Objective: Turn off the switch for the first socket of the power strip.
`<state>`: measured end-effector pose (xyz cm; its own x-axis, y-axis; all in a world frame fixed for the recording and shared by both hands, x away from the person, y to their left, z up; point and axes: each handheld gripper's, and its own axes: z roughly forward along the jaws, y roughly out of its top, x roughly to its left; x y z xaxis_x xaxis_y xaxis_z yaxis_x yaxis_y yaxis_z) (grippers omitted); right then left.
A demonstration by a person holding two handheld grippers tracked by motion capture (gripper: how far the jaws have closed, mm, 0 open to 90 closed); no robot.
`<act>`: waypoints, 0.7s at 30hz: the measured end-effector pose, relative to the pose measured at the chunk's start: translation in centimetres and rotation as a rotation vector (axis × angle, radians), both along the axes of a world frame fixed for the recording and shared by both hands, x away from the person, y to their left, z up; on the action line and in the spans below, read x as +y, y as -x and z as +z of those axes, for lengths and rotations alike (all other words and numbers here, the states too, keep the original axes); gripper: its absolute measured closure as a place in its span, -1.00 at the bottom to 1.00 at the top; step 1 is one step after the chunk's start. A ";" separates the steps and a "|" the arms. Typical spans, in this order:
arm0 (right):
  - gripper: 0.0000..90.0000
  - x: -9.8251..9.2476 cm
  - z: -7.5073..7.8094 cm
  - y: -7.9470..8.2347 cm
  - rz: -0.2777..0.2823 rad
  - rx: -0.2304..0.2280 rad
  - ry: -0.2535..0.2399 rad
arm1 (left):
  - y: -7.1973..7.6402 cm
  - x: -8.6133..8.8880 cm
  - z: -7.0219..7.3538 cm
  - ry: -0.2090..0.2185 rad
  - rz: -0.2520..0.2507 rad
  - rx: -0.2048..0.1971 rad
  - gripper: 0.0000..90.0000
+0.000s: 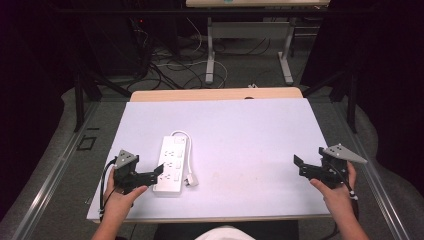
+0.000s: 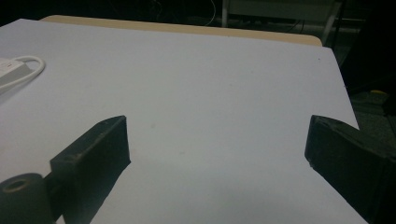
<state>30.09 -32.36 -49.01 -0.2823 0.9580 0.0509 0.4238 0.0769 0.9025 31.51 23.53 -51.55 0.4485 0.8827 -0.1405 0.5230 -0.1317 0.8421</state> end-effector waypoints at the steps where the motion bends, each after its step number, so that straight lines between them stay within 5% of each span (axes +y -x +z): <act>1: -0.87 -0.1 -0.3 0.0 -0.003 0.002 0.002 | 0.0 0.1 0.0 0.004 0.006 -0.001 -0.99; 21: -0.87 0.9 -1.8 0.3 0.016 0.016 0.029 | 0.1 0.0 0.3 -0.006 -0.002 0.000 -0.94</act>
